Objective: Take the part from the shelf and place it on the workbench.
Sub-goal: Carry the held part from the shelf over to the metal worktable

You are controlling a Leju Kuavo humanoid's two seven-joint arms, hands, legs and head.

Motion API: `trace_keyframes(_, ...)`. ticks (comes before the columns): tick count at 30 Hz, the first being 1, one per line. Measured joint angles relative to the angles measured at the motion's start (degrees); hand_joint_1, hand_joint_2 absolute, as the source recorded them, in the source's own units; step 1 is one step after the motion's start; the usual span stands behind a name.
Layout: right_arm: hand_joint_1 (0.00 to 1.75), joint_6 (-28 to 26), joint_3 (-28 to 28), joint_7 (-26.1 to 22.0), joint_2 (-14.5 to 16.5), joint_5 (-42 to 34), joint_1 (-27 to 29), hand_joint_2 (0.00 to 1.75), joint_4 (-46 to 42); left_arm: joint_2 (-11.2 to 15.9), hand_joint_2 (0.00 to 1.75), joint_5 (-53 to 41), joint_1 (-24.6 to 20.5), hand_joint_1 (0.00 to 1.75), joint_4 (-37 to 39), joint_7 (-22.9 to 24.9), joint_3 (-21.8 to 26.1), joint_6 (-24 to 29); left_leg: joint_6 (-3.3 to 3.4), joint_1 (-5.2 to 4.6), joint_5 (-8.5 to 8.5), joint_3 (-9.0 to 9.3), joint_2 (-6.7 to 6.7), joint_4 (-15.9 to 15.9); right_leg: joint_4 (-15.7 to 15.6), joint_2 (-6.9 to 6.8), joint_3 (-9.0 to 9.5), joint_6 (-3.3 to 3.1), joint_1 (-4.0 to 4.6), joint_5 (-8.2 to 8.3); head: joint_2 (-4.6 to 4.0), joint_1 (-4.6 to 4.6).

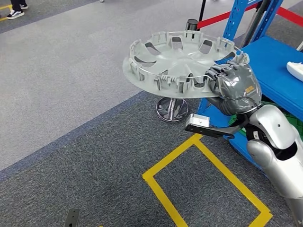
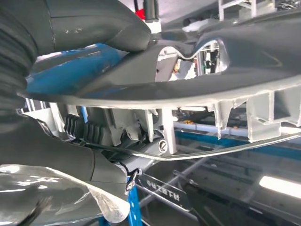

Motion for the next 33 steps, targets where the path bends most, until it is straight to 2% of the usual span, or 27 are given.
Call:
trace_keyframes(1,1.75,0.0,0.0,0.0,0.2,0.0,0.0,1.75,0.0,0.1,1.75,0.0,0.2,0.0,0.0,0.0,0.0,0.0,-0.26,0.08,0.02,-0.15,-0.44,0.0,0.1,-0.69,0.12,-0.29,0.01,0.0,0.0,0.03)
trace_keyframes(4,1.75,0.1,0.1,0.0,0.6,0.0,0.1,1.75,0.1,0.4,1.75,0.0,0.4,0.0,0.0,0.0,0.0,0.1,-0.79,-0.3,-0.53,-0.43,0.89,0.7,-0.2,-2.21,0.68,-0.95,-0.27,-0.06,-0.02,-0.11)
trace_keyframes(5,1.75,0.1,0.1,0.0,0.6,0.0,0.1,1.75,0.2,0.3,1.75,0.0,0.4,0.0,0.0,0.0,0.0,0.2,-0.87,-0.42,-0.62,-0.47,1.47,0.9,-0.2,-2.32,0.74,-1.0,-0.26,-0.1,-0.02,-0.17)
trace_keyframes(10,1.75,0.1,0.1,0.0,0.6,0.0,0.1,1.75,0.2,0.3,1.75,0.0,0.4,0.0,0.0,0.0,0.0,0.2,-0.88,-0.43,-0.64,-0.48,1.52,0.9,-0.2,-2.33,0.75,-1.01,-0.26,-0.1,-0.02,-0.17)
trace_keyframes(12,1.75,0.1,0.1,0.0,0.6,0.0,0.1,1.75,0.1,0.2,1.75,0.0,0.4,0.0,0.0,0.0,0.0,0.2,-0.98,-0.45,-0.93,-0.7,2.26,1.4,-0.2,-2.52,0.81,-1.16,-0.24,-0.15,-0.02,-0.42)
trace_keyframes(13,1.75,0.0,0.1,0.0,0.6,0.0,0.1,1.75,0.2,0.2,1.75,0.0,0.3,0.0,0.0,0.0,0.0,0.1,-1.19,-0.35,-2.07,-1.81,3.6,3.8,-0.2,-3.07,0.94,-1.39,-0.13,-0.25,-0.01,-0.64)
trace_keyframes(14,1.75,0.0,0.1,0.1,0.6,0.0,0.1,1.75,0.2,0.2,1.75,0.0,0.2,0.0,0.0,0.0,0.0,0.1,-1.43,-0.18,-3.67,-3.61,5.03,7.6,-0.2,-3.9,1.12,-1.65,0.01,-0.41,-0.01,-0.87)
trace_keyframes(15,1.75,0.0,0.1,0.1,0.6,0.0,0.1,1.75,0.2,0.2,1.75,0.0,0.3,0.0,0.0,0.0,0.0,0.1,-1.59,0.01,-4.15,-4.89,6.4,10.3,-0.2,-5.3,1.46,-1.88,0.2,-0.7,0.0,-1.07)
trace_keyframes(16,1.75,0.0,0.1,0.0,0.7,0.0,0.1,1.75,0.2,0.3,1.75,0.0,0.3,0.0,0.0,0.0,0.0,0.2,-1.45,-0.06,-3.58,-4.74,8.45,10.0,-0.2,-6.95,1.95,-1.89,0.41,-1.1,0.0,-1.1)
trace_keyframes(17,1.75,-0.2,0.2,0.1,0.8,0.0,0.2,1.75,0.3,0.4,1.75,0.0,0.5,0.0,0.0,-0.1,0.0,0.2,-1.02,-0.46,-2.22,-3.63,9.88,7.4,-0.3,-8.56,2.36,-1.66,0.67,-1.49,0.0,-1.1)
trace_keyframes(18,1.75,-0.4,0.3,0.2,0.9,0.2,0.4,1.75,0.3,0.6,1.75,0.1,0.8,0.0,0.0,-0.2,0.0,0.3,-0.27,-0.78,-0.27,-1.53,10.55,3.0,-0.5,-9.92,2.91,-1.15,0.82,-2.09,0.0,-1.08)
trace_keyframes(19,1.75,-0.9,0.4,0.4,1.0,0.5,0.9,1.75,0.3,0.7,1.75,0.1,0.9,0.0,0.0,-0.3,0.0,0.4,0.58,-1.06,0.62,0.16,10.46,-0.4,2.5,-9.09,1.53,-0.66,0.95,-3.83,-0.01,-0.94)
trace_keyframes(21,1.75,-1.9,0.6,0.5,1.2,1.4,1.7,1.75,0.3,0.8,1.75,0.4,1.2,0.0,0.0,-0.6,0.0,0.5,1.68,-0.91,0.76,0.94,7.35,-1.7,10.6,-6.28,-3.14,0.0,1.02,-7.15,-0.02,-0.71)
trace_keyframes(22,1.75,-2.2,0.7,0.5,1.2,2.0,1.9,1.75,0.3,0.8,1.75,0.6,1.2,0.0,0.0,-0.7,0.0,0.5,1.87,-0.85,0.76,1.05,6.04,-1.7,14.6,-4.67,-5.85,0.03,1.05,-7.96,-0.02,-0.56)
trace_keyframes(23,1.75,-2.3,0.9,0.5,1.2,2.7,1.9,1.75,0.3,0.8,1.75,0.6,1.2,0.0,0.0,-0.7,0.0,0.5,1.86,-0.83,0.7,1.11,5.2,-1.6,14.5,-4.62,-6.51,0.05,1.03,-6.72,-0.02,-0.54)
trace_keyframes(24,1.75,-2.5,1.0,0.5,1.3,3.4,2.0,1.75,0.3,0.8,1.75,0.7,1.2,0.0,0.0,-0.7,0.0,0.5,1.79,-0.78,0.6,1.19,4.32,-1.5,12.1,-4.48,-6.04,0.04,0.97,-4.5,-0.02,-0.49)
trace_keyframes(25,1.75,-2.7,1.2,0.6,1.4,4.2,1.9,1.75,0.3,0.8,1.75,0.7,1.2,0.0,0.0,-0.7,0.0,0.5,1.63,-0.7,0.42,1.22,3.45,-1.3,8.3,-3.83,-4.72,0.03,0.82,-1.92,-0.02,-0.46)
trace_keyframes(26,1.75,-3.1,1.3,0.7,1.5,5.0,1.9,1.75,0.3,0.8,1.75,0.7,1.2,0.0,0.0,-0.7,0.0,0.5,1.37,-0.69,0.21,1.05,2.59,-0.9,4.6,-2.42,-3.1,0.01,0.58,-0.04,-0.02,-0.47)
trace_keyframes(27,1.75,-3.6,1.4,0.9,1.6,5.8,1.9,1.75,0.3,0.8,1.75,0.7,1.2,0.0,0.0,-0.7,0.0,0.5,1.08,-0.61,0.07,0.74,1.81,-0.6,1.8,-1.16,-1.82,-0.06,0.41,1.05,-0.01,-0.51)
trace_keyframes(28,1.75,-4.2,1.6,1.0,1.8,6.7,1.8,1.75,0.3,0.9,1.75,0.7,1.2,0.0,0.0,-0.7,0.0,0.5,0.75,-0.48,0.01,0.38,1.14,-0.3,0.3,-0.14,-1.09,-0.15,0.33,1.33,-0.01,-0.51)
trace_keyframes(29,1.75,-4.8,1.8,1.1,2.1,7.4,1.7,1.75,0.3,0.9,1.75,0.7,1.2,0.0,0.0,-0.7,0.0,0.6,0.42,-0.35,0.06,0.05,0.52,-0.1,0.0,0.22,-0.81,-0.36,0.38,1.02,-0.01,-0.49)
trace_keyframes(30,1.75,-5.2,2.0,1.2,2.4,8.1,1.6,1.75,0.4,0.9,1.75,0.7,1.4,0.0,0.0,-0.7,0.0,0.6,0.1,-0.18,0.13,-0.09,-0.1,-0.1,-0.1,-0.37,-0.73,-0.65,0.44,0.98,-0.01,-0.49)
trace_keyframes(31,1.75,-5.4,2.2,1.3,2.8,8.6,1.5,1.75,0.4,1.0,1.75,0.7,1.5,0.0,0.0,-0.7,0.0,0.6,-0.2,-0.14,0.06,-0.13,-0.09,-0.1,-0.3,-1.03,-0.5,-0.99,0.46,0.98,-0.01,-0.43)
trace_keyframes(32,1.75,-5.6,2.3,1.3,3.1,8.9,1.4,1.75,0.4,1.0,1.75,0.7,1.5,0.0,0.0,-0.7,0.1,0.7,-0.55,-0.23,-0.4,-0.37,0.86,0.6,-0.5,-1.77,-0.16,-1.4,0.43,0.94,-0.01,-0.6)
trace_keyframes(33,1.75,-5.7,2.4,1.4,3.2,9.1,1.3,1.75,0.4,1.1,1.75,0.7,1.5,0.0,0.0,-0.7,0.1,0.7,-0.91,-0.31,-1.39,-1.09,2.44,2.3,-0.7,-2.6,0.2,-1.78,0.4,0.89,-0.02,-0.79)
